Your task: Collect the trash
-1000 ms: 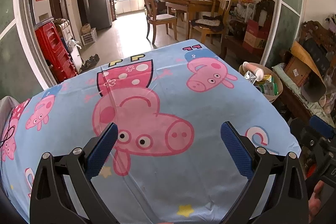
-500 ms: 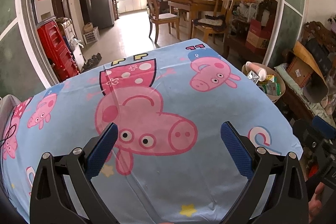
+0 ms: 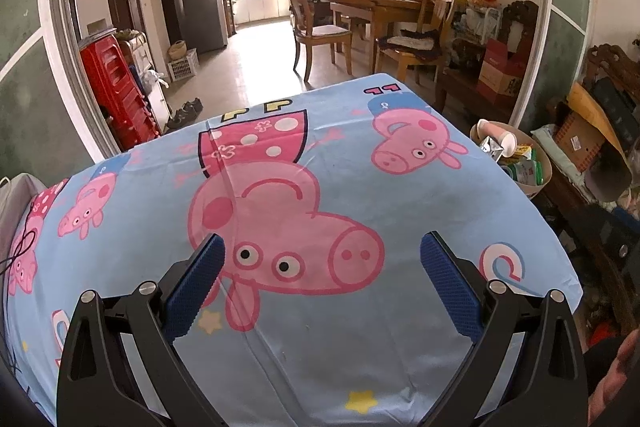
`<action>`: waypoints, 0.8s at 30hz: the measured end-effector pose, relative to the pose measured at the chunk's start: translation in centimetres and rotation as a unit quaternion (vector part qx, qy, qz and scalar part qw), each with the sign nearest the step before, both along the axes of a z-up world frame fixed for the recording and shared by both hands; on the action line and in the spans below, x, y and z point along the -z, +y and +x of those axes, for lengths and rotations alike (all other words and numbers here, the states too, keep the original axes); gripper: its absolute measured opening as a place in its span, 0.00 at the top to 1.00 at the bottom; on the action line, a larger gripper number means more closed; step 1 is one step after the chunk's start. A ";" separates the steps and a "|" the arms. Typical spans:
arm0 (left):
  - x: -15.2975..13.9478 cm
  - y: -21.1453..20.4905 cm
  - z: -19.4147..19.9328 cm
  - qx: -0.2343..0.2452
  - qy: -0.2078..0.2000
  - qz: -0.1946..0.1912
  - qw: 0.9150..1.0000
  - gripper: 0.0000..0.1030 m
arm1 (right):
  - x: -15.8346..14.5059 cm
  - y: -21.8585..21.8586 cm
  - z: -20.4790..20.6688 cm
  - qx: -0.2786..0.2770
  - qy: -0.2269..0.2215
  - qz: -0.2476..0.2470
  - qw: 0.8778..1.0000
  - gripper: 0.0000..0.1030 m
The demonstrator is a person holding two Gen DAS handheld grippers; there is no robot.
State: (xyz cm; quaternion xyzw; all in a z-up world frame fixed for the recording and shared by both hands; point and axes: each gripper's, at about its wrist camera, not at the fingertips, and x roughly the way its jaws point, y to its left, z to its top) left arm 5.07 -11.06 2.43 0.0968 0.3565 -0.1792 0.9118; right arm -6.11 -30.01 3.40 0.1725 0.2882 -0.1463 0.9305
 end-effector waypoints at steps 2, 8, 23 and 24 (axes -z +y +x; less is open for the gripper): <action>-0.1 0.1 -0.1 -0.002 -0.002 0.001 1.000 0.06 | 0.4 -0.1 -0.1 0.000 0.004 0.005 1.000 0.08; 0.3 0.0 -0.2 -0.006 0.000 0.006 1.000 0.06 | 1.1 0.2 0.1 -0.005 0.009 0.010 1.000 0.08; 1.0 0.3 0.3 -0.007 0.012 0.005 1.000 0.06 | 1.7 0.5 0.6 -0.007 0.016 0.012 1.000 0.08; 1.1 0.4 0.4 -0.007 0.014 0.004 1.000 0.06 | 1.7 0.6 0.6 -0.008 0.017 0.011 1.000 0.08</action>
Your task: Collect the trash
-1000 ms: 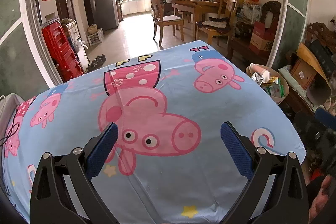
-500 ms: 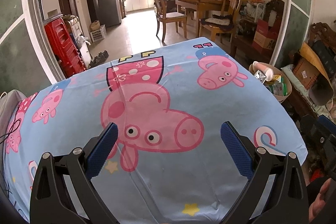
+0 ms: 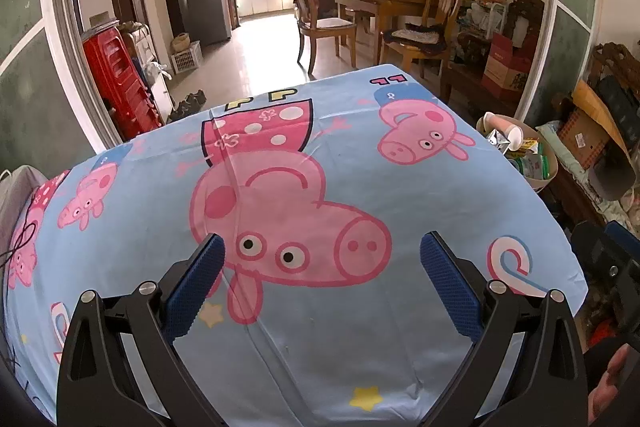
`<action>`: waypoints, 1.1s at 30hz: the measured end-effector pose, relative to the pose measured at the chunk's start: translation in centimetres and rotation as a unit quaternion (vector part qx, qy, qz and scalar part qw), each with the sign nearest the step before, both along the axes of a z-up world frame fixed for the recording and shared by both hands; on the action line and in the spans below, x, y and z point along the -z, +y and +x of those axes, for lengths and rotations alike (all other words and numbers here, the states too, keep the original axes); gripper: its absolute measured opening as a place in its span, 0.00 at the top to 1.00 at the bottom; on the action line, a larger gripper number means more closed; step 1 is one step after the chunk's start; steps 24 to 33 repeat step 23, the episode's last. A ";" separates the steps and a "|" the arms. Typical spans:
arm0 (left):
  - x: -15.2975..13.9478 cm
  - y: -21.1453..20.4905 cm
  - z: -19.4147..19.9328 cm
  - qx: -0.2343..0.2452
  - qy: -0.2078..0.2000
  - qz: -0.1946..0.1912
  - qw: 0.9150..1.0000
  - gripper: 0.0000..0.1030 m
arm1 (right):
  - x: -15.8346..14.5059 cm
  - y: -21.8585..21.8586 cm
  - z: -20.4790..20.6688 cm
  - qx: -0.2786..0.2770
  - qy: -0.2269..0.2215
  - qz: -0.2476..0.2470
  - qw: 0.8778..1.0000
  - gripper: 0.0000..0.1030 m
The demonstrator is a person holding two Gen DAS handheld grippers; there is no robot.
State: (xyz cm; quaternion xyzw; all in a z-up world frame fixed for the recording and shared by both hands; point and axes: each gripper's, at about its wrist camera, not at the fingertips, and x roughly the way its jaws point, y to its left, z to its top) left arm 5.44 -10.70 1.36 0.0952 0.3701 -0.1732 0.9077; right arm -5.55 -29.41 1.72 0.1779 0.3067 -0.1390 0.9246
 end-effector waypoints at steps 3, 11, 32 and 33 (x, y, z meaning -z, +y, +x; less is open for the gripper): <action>0.1 0.2 0.2 0.003 0.009 -0.008 1.000 0.06 | 0.0 0.0 0.0 0.000 -0.001 0.000 1.000 0.08; 0.1 1.0 0.1 0.011 0.010 -0.043 0.999 0.07 | 0.1 0.2 0.1 -0.002 -0.001 -0.005 1.000 0.08; -1.2 1.2 -0.5 -0.006 -0.022 -0.024 0.999 0.06 | -0.1 0.4 0.0 -0.001 -0.007 -0.008 1.000 0.08; -1.2 1.2 -0.5 -0.006 -0.022 -0.024 0.999 0.06 | -0.1 0.4 0.0 -0.001 -0.007 -0.008 1.000 0.08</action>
